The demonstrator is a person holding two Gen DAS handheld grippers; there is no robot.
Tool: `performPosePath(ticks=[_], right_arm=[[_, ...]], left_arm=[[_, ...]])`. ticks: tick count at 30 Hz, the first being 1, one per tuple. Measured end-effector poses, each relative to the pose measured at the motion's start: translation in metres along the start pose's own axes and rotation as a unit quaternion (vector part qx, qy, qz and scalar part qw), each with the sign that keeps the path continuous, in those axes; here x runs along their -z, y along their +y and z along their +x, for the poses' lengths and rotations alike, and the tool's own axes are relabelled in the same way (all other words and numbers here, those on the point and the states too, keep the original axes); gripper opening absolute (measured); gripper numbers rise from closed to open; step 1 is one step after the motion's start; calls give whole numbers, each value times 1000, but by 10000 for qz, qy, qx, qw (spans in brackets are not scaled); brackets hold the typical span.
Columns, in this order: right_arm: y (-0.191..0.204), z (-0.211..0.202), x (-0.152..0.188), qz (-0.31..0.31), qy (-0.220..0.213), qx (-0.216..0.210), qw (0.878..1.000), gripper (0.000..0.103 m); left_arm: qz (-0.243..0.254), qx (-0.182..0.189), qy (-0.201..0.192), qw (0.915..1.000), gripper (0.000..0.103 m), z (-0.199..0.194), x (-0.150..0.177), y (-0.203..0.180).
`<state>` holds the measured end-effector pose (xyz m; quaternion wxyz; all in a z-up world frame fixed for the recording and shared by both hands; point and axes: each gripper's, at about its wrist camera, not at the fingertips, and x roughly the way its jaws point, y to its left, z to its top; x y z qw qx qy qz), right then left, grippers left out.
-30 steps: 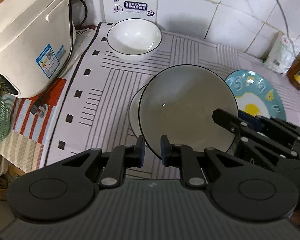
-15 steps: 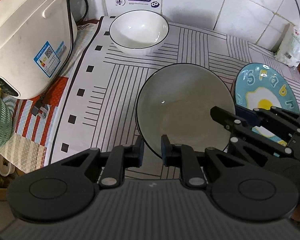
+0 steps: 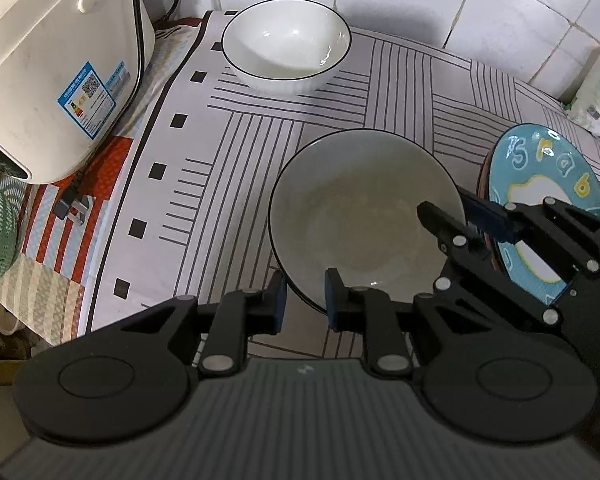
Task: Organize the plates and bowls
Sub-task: 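Open the left gripper and release the nested bowl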
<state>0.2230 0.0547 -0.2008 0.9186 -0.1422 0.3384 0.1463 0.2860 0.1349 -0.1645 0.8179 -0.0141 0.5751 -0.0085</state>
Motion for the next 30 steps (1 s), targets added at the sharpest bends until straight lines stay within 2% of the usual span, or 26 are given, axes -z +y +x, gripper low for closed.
performPosePath(ticks=[4,7,10,15,19,23,30], right_arm=[[-4,-9,1,-86,-97,-125,9998,24],[-6,-23,1,-220,-247,-273,9991,25],[-12,-31,-4,-86,-165,-461,9988,27],[-29,-46,-10,258,-190,-679,9972,32],[-35,-56,-16,209,-299,-711,9968,44],[-38,-66,-25,87,-401,-836,9957,60],[-36,-71,-44,-457,-727,-1113,9901,72]], left_arm=[[15,104,-55,9999,31,-7,2,-1],[-42,181,-116,9998,34,-13,8,0],[-119,263,-218,9993,40,-20,13,3],[-176,351,-306,9988,41,-33,18,12],[-87,325,-433,9985,41,-45,17,17],[49,124,-788,9968,43,-60,10,27],[41,67,-1463,9892,49,-71,-7,47]])
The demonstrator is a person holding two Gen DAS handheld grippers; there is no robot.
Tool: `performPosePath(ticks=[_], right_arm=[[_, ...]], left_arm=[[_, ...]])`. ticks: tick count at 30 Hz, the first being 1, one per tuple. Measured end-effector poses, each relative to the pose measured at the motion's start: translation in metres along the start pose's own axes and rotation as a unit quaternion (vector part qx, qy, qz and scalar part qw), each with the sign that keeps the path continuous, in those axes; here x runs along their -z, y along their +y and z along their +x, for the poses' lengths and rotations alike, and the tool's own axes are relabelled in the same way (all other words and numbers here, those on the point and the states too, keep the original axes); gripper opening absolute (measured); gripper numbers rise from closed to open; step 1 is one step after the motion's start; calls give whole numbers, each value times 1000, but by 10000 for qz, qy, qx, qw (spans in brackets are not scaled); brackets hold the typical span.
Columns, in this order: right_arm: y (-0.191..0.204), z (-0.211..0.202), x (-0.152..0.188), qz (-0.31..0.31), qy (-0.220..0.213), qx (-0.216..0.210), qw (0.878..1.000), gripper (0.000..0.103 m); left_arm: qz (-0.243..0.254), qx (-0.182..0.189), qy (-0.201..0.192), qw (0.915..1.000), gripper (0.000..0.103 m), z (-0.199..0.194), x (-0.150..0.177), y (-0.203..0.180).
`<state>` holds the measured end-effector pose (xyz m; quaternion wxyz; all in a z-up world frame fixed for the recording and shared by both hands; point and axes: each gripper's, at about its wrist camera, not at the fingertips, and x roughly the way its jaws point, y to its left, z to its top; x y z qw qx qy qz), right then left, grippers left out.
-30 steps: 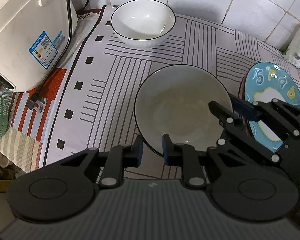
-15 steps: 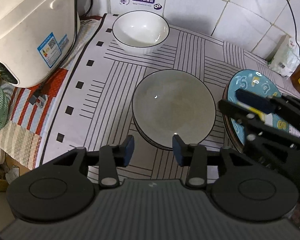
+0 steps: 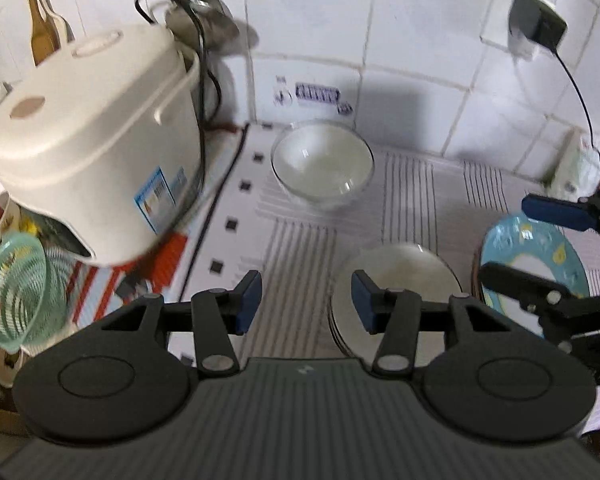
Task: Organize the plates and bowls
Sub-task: 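Open the left gripper and release the nested bowl, then grip the rim of the third white bowl with the left gripper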
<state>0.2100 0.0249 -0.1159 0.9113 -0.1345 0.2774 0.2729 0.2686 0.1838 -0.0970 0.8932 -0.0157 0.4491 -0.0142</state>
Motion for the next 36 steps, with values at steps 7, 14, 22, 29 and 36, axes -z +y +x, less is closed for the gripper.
performPosePath(ticks=[7,14,22,29,36], right_arm=[[-3,45,-14,-398,-143,-10,9991,72],[-23,89,-25,-165,-86,-344,9992,72],[-54,149,-34,467,410,8,9981,72],[-79,192,-22,1481,811,100,9856,72],[-108,217,-13,2612,1082,-339,9586,41]], left_arm=[[-296,53,-498,9983,47,34,-12,12],[-674,-59,-703,9952,49,88,-28,22],[-792,392,-514,9948,50,137,-38,33],[-1201,395,-421,9911,47,161,-43,46],[-1225,664,-326,9897,27,170,-39,40]])
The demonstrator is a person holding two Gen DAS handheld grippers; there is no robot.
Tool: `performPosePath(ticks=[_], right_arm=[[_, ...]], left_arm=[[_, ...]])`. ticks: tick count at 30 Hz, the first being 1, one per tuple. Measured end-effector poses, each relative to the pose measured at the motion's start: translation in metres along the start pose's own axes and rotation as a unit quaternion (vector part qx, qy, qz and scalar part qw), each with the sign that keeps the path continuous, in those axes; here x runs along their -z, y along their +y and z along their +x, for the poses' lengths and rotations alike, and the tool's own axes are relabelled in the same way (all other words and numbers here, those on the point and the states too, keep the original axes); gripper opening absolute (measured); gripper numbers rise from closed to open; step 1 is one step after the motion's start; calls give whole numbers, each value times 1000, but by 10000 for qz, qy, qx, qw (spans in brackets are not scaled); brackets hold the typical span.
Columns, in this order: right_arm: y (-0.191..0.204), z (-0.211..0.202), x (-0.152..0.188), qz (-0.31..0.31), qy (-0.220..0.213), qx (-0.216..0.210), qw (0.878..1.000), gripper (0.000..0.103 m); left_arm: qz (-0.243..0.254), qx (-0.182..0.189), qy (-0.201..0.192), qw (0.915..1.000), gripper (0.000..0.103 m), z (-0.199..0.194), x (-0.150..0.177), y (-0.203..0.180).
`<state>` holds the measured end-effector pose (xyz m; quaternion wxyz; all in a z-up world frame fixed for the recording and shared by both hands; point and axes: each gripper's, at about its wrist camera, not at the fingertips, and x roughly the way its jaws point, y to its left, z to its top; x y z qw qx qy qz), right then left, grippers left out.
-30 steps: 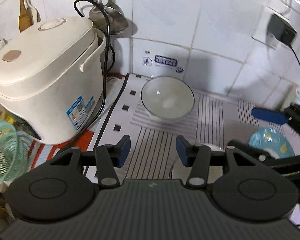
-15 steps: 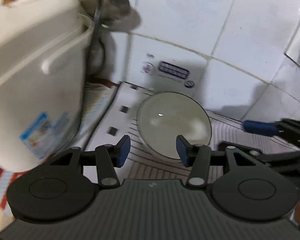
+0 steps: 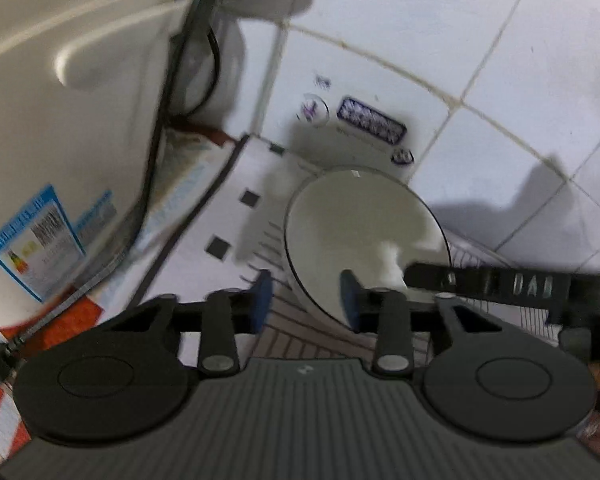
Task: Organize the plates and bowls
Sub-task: 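Grip the rim of the third white bowl with the left gripper, then carry the third bowl with the left gripper and lower it onto the bowls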
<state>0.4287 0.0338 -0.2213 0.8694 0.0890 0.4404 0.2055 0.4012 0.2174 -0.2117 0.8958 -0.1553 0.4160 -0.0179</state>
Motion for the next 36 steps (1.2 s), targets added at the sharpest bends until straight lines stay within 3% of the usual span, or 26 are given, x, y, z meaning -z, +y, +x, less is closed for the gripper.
performPosePath(ticks=[2,13,22,26,31,36], right_arm=[[-10,2,0,507,91,-382,9979,23],[5,-5,17,161,11,-13,9999,19],[21,-62,33,-30,-441,-183,9989,19],[34,-95,40,-198,-592,-130,9980,19],[40,-136,54,-349,-571,-136,9977,19],[49,-161,74,-424,-645,-31,9970,19]], left_arm=[[5,-2,5,10000,24,-2,2,-2],[886,-255,-289,9953,24,-35,5,-43],[783,16,-370,9962,24,-97,7,-71],[704,77,-344,9969,24,-125,18,-84],[659,384,-44,9971,24,-155,27,-95],[993,97,168,9949,24,-172,47,-111]])
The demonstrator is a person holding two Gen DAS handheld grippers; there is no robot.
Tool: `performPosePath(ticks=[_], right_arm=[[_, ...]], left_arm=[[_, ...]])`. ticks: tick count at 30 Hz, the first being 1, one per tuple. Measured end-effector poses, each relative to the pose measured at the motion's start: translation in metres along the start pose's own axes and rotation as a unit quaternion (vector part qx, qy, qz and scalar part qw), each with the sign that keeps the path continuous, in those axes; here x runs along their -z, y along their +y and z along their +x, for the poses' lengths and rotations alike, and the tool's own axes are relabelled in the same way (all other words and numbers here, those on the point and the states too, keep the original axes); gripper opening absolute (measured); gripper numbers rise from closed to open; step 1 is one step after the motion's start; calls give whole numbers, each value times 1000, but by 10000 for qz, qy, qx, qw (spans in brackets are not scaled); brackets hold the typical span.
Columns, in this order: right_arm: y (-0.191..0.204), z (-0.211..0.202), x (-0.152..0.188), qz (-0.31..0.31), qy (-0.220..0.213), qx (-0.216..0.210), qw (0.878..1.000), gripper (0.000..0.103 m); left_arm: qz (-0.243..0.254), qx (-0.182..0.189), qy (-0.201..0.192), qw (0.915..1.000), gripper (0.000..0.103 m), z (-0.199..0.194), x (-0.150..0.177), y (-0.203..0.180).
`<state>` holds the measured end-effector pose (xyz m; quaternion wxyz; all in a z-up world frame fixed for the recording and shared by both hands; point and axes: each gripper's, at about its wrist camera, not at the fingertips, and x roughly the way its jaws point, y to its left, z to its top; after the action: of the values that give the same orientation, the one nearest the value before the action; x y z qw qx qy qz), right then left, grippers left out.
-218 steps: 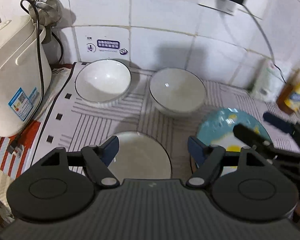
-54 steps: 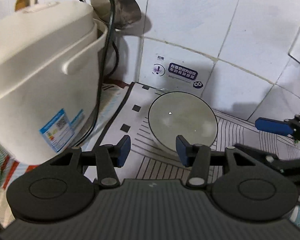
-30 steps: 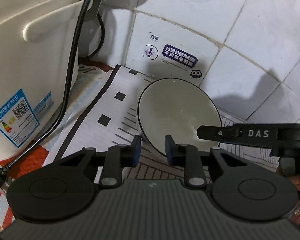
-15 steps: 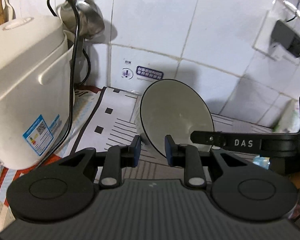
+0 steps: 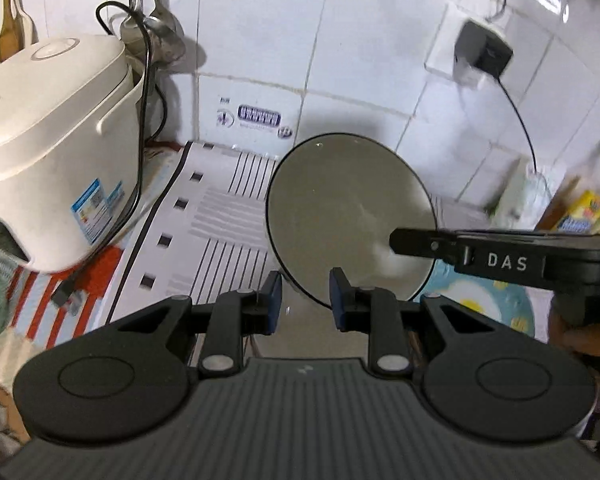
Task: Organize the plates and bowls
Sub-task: 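Carry the third bowl with the left gripper and lower it onto the bowls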
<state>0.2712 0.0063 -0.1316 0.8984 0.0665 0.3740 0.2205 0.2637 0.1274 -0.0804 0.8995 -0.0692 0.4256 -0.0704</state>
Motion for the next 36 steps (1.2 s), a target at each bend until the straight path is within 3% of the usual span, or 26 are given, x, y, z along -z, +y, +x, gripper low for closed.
performPosePath(ticks=[11,19,23,31,36], right_arm=[[22,-18,45,-278,-35,348,9990,19],[22,-14,65,-216,-25,407,9989,19],[29,-10,71,-340,-3,561,9978,19],[36,2,68,-606,109,871,9943,19],[37,14,67,-647,294,976,9927,19]], left_arm=[[-342,-77,670,9971,24,0,22,-2],[-219,-280,1037,9940,24,10,29,-7],[-131,-418,1014,9939,24,13,30,-7],[-680,-229,1059,9918,24,24,22,9],[-857,-69,1338,9873,24,27,19,13]])
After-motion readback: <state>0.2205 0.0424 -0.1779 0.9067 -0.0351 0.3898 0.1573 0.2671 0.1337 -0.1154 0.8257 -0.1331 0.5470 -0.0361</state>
